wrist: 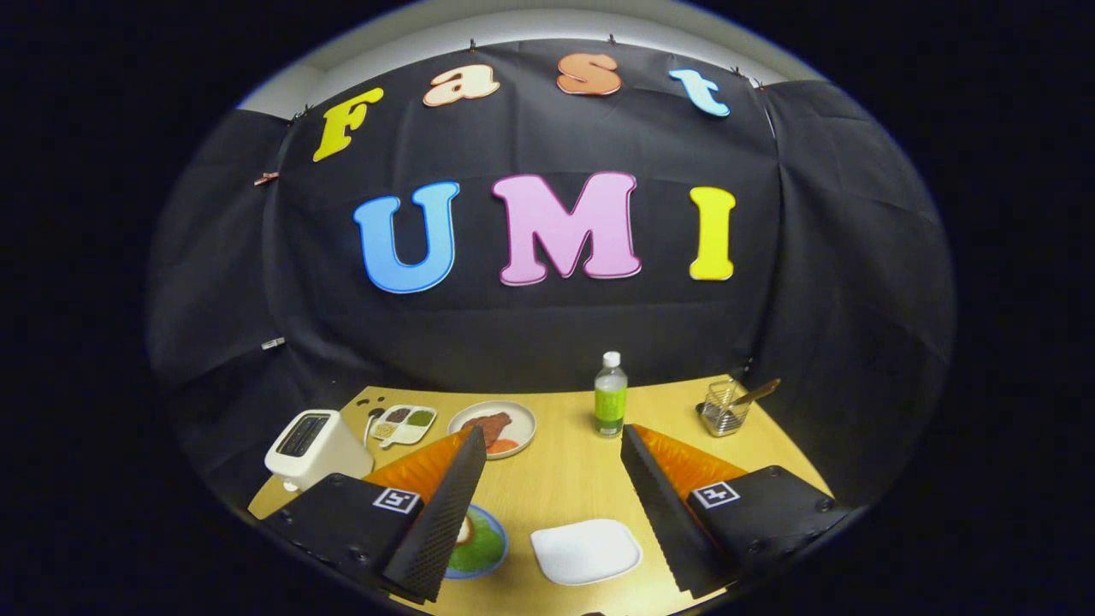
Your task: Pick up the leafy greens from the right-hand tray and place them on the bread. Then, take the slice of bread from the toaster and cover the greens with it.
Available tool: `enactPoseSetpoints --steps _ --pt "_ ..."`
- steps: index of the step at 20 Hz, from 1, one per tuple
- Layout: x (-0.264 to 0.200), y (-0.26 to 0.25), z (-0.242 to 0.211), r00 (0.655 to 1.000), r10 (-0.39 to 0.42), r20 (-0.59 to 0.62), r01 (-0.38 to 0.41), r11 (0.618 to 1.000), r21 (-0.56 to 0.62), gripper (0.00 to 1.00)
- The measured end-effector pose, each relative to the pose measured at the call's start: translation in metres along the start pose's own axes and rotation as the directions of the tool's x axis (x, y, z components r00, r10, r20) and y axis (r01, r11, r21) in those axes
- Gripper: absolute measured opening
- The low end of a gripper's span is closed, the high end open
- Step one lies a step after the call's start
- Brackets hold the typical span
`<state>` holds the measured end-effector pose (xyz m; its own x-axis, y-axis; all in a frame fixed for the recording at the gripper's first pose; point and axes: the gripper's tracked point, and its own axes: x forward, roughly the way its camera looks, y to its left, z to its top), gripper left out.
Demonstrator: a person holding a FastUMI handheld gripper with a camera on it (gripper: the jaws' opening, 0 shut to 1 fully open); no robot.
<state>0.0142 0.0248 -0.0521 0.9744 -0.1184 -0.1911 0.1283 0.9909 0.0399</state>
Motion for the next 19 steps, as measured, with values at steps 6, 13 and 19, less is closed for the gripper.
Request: enactPoseSetpoints --steps 6,13,19 --pt "-0.028 -0.055 0.058 0.990 -0.072 0.118 0.071 0.997 0.016 0.99" --pt "-0.039 -0.122 0.054 0.988 -0.122 0.096 0.120 0.992 0.027 0.99" --pt "-0.025 -0.141 0.066 0.988 -0.111 0.103 0.103 0.991 0.083 0.99"
